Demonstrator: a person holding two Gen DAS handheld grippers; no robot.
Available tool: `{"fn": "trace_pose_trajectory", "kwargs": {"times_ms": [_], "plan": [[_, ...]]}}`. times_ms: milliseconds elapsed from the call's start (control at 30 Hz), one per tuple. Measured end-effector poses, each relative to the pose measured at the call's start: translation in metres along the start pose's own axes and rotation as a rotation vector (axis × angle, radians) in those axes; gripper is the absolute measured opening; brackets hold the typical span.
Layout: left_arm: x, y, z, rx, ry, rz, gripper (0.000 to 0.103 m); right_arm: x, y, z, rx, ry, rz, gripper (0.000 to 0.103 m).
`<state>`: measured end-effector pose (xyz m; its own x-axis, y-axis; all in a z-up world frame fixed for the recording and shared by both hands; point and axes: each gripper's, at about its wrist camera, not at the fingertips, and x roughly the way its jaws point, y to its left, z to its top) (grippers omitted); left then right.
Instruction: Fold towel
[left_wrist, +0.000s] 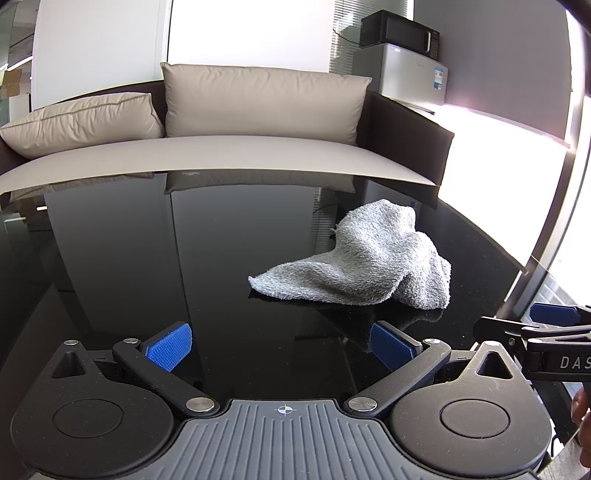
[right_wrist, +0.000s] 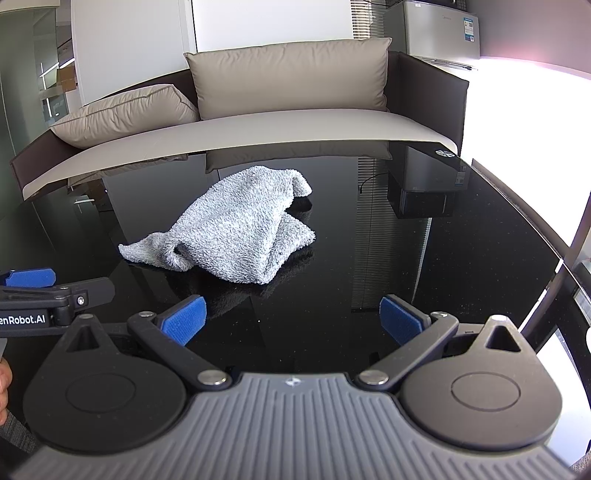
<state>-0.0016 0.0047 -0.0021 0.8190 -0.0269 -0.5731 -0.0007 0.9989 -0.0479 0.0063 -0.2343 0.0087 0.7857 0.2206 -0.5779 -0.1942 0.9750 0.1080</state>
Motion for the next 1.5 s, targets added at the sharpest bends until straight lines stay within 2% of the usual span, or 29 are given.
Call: {"fn": "trace_pose_trajectory", "kwargs": {"times_ms": [1500], "plan": [[0.005, -0.005, 0.007, 0.004, 0.003, -0.017, 0.102, 0.009, 0.006, 0.007, -0.009, -0.004, -0.029, 0.102]]}}
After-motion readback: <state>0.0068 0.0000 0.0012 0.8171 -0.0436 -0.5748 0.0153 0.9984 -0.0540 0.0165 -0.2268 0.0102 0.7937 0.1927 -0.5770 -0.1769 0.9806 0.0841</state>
